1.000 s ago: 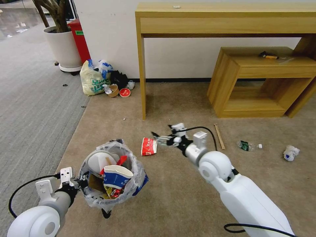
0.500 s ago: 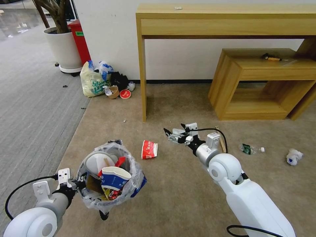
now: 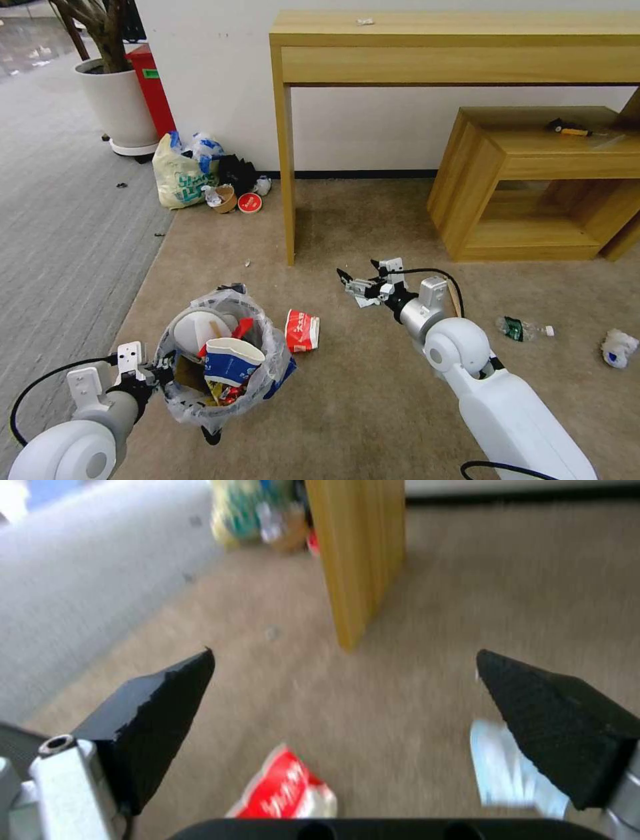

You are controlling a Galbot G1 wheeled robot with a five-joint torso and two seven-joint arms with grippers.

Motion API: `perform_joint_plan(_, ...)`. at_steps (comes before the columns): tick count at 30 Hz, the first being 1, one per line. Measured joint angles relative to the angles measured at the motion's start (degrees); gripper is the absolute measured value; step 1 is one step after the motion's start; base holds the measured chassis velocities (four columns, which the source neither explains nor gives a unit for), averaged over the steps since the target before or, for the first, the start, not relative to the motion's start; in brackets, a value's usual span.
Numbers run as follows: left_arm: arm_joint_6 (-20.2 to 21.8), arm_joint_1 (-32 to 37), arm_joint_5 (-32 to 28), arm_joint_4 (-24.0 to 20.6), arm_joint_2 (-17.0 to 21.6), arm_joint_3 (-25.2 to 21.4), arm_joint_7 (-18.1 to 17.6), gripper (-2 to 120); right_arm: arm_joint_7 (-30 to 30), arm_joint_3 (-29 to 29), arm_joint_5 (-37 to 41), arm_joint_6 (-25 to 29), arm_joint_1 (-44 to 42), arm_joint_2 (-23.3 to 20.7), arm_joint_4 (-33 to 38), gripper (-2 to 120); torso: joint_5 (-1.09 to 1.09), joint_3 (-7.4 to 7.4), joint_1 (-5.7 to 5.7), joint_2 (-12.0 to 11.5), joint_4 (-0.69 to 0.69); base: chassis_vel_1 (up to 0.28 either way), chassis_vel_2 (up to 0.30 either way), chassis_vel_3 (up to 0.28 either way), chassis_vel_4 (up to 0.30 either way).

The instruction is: Pick up the trash bin and place the garbage on the floor into it.

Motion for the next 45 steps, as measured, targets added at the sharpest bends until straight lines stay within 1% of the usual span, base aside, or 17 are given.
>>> perform_joint_plan(2, 0.00, 0.45, -0.03, -0.26, -0.09, -0.77, 0.07, 0, -0.01, -2.75, -0.22, -0.50, 1.68, 1.99, -7.10, 100, 0.01, -0.02, -0.01, 0.00, 0.01, 0.000, 0.000, 0.000, 0.000)
perform_joint_plan(3, 0.00, 0.45, -0.03, -0.26, -0.09, -0.77, 0.07, 0, -0.01, -2.75, -0.22, -0.50, 1.68, 1.99, -7.10, 100, 0.01, -0.02, -0.01, 0.00, 0.01, 0.000, 0.000, 0.000, 0.000)
perform_joint_plan(5, 0.00, 0.50, -0.23, -0.23, -0.11, -1.71, 0.09, 0, 0.10, -4.74, 0.70, -2.29, 2.98, 4.36, -11.62, 100, 0.01, -0.02, -0.01, 0.00, 0.01, 0.000, 0.000, 0.000, 0.000)
perform_joint_plan(7, 0.00, 0.48, -0.36, -0.18, -0.10, -2.02, 0.09, 0, 0.36, -5.39, 1.27, -2.97, 3.45, 5.26, -12.95, 100, 0.02, -0.02, -0.01, 0.00, 0.02, 0.000, 0.000, 0.000, 0.000)
perform_joint_plan(9, 0.00, 0.41, -0.70, 0.04, -0.03, -2.74, 0.09, 0, 2.30, -7.03, 2.91, -4.60, 4.59, 7.28, -15.93, 100, 0.00, -0.01, -0.01, 0.00, 0.00, 0.000, 0.000, 0.000, 0.000)
perform_joint_plan(10, 0.00, 0.41, -0.70, 0.04, -0.03, -2.74, 0.09, 0, 2.30, -7.03, 2.91, -4.60, 4.59, 7.28, -15.93, 100, 0.00, -0.01, -0.01, 0.00, 0.00, 0.000, 0.000, 0.000, 0.000)
perform_joint_plan(12, 0.00, 0.36, -0.93, 0.10, 0.15, -3.21, 0.04, 0, 5.05, -8.70, 4.67, -6.24, 6.39, 9.61, -19.55, 100, 0.00, -0.02, -0.01, 0.01, 0.01, 0.000, 0.000, 0.000, 0.000)
perform_joint_plan(18, 0.00, 0.42, -1.08, 0.15, -0.10, -3.32, -0.17, 0, 8.71, -10.94, 4.49, -7.82, 10.81, 13.60, -27.54, 100, 0.00, -0.02, -0.01, 0.00, 0.01, 0.000, 0.000, 0.000, 0.000)
perform_joint_plan(23, 0.00, 0.71, -1.05, 0.15, -0.31, -3.50, -0.19, 0, 9.38, -11.79, 4.22, -8.01, 12.46, 15.11, -31.55, 100, -0.01, -0.01, -0.01, 0.00, 0.00, 0.000, 0.000, 0.000, 0.000)
perform_joint_plan(27, 0.00, 0.99, -1.06, 0.01, -0.26, -3.86, -0.19, 0, 10.29, -13.10, 4.40, -8.06, 14.64, 17.41, -37.22, 100, 0.00, -0.01, -0.01, 0.00, 0.00, 0.000, 0.000, 0.000, 0.000)
perform_joint_plan(28, 0.00, 0.99, -1.06, 0.01, -0.26, -3.86, -0.19, 0, 10.29, -13.10, 4.40, -8.06, 14.64, 17.41, -37.22, 100, 0.00, -0.01, -0.01, 0.00, 0.00, 0.000, 0.000, 0.000, 0.000)
perform_joint_plan(31, 0.00, 1.12, -1.07, -0.25, -0.18, -3.87, -0.23, 0, 11.04, -13.29, 4.40, -7.93, 16.27, 19.33, -41.05, 100, 0.00, -0.01, -0.01, 0.00, 0.00, 0.000, 0.000, 0.000, 0.000)
perform_joint_plan(36, 0.00, 1.32, -1.07, -0.61, -0.20, -3.80, -0.47, 0, 11.75, -13.29, 4.94, -7.89, 17.46, 20.79, -43.70, 97, 0.01, -0.01, -0.01, 0.00, 0.01, 0.000, 0.000, 0.000, 0.000)
perform_joint_plan(39, 0.00, 1.46, -1.09, -0.70, -0.15, -3.76, -0.59, 0, 11.83, -13.28, 6.01, -8.12, 18.10, 21.49, -45.50, 82, 0.00, -0.01, -0.01, 0.00, 0.00, 0.000, 0.000, 0.000, 0.000)
perform_joint_plan(40, 0.00, 1.46, -1.09, -0.70, -0.15, -3.76, -0.59, 0, 11.83, -13.28, 6.01, -8.12, 18.10, 21.49, -45.50, 82, 0.00, -0.01, -0.01, 0.00, 0.00, 0.000, 0.000, 0.000, 0.000)
perform_joint_plan(44, 0.00, 1.39, -1.10, -0.69, -0.04, -3.44, -0.77, 0, 11.38, -12.89, 6.62, -7.87, 18.93, 22.92, -48.45, 63, 0.01, -0.01, -0.01, 0.00, 0.01, 0.000, 0.000, 0.000, 0.000)
perform_joint_plan(45, 0.00, 1.39, -1.10, -0.69, -0.04, -3.44, -0.77, 0, 11.38, -12.89, 6.62, -7.87, 18.93, 22.92, -48.45, 63, 0.01, -0.01, -0.01, 0.00, 0.01, 0.000, 0.000, 0.000, 0.000)
